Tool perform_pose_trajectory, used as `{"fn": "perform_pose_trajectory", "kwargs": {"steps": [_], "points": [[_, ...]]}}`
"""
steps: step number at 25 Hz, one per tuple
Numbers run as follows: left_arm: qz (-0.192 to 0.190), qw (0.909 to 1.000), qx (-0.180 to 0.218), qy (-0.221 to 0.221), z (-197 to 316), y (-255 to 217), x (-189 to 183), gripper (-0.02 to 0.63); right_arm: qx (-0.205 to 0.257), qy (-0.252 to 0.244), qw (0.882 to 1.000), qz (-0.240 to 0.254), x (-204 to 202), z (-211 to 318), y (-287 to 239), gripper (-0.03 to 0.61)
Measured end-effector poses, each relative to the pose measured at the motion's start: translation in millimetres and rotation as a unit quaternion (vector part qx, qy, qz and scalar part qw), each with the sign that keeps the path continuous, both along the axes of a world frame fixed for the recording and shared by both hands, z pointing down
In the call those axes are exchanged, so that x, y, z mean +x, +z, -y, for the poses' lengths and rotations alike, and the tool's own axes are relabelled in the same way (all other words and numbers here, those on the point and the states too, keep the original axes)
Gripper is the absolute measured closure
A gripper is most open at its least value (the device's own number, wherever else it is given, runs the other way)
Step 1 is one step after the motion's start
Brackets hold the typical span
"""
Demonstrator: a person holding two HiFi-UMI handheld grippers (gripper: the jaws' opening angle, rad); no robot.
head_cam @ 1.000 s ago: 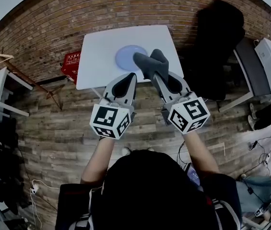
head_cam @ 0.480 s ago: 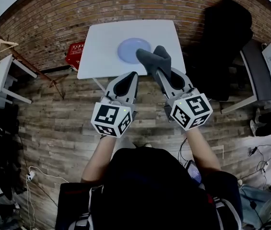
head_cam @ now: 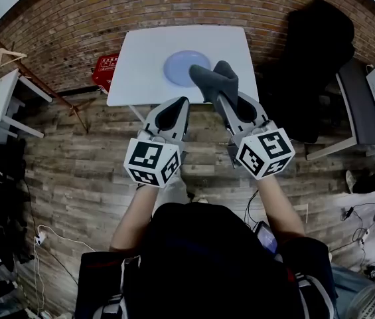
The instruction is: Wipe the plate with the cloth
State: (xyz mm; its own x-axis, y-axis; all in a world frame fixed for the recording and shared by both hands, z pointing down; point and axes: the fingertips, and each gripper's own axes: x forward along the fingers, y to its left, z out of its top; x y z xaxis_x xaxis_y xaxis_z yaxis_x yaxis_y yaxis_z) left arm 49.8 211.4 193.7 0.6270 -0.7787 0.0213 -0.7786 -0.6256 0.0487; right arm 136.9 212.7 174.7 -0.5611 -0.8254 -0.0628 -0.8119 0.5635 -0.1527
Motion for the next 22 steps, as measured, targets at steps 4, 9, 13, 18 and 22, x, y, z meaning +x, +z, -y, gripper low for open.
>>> {"fn": "perform_pose_trajectory", "kwargs": {"steps": [4, 9, 13, 18, 22], "points": [[-0.003, 1.0, -0.006, 0.001, 17.6, 4.9, -2.4, 0.594, -0.006, 0.0, 1.0, -0.003, -3.6, 18.4, 4.8, 0.52], [-0.005, 0.9999, -0.011, 0.006, 46.2, 6.0, -5.7, 0.594, -0.009, 0.002, 1.0, -0.003, -10.4, 49.7, 4.8, 0.52], [-0.004, 0.9999, -0.014, 0.008, 71.4, 7.9, -12.1, 0.594, -0.014, 0.006, 1.0, -0.003, -17.1, 77.5, 6.3, 0.52], [-0.009, 0.9997, -0.02, 0.008, 107.3, 4.4, -31.4, 0.594, -0.017, 0.009, 1.0, -0.004, -34.2, 110.4, 2.1, 0.52], [-0.011, 0.9996, -0.021, 0.015, 133.7, 0.8, -42.9, 0.594, -0.019, 0.014, 1.0, -0.005, -45.9, 135.5, -1.6, 0.52]]}}
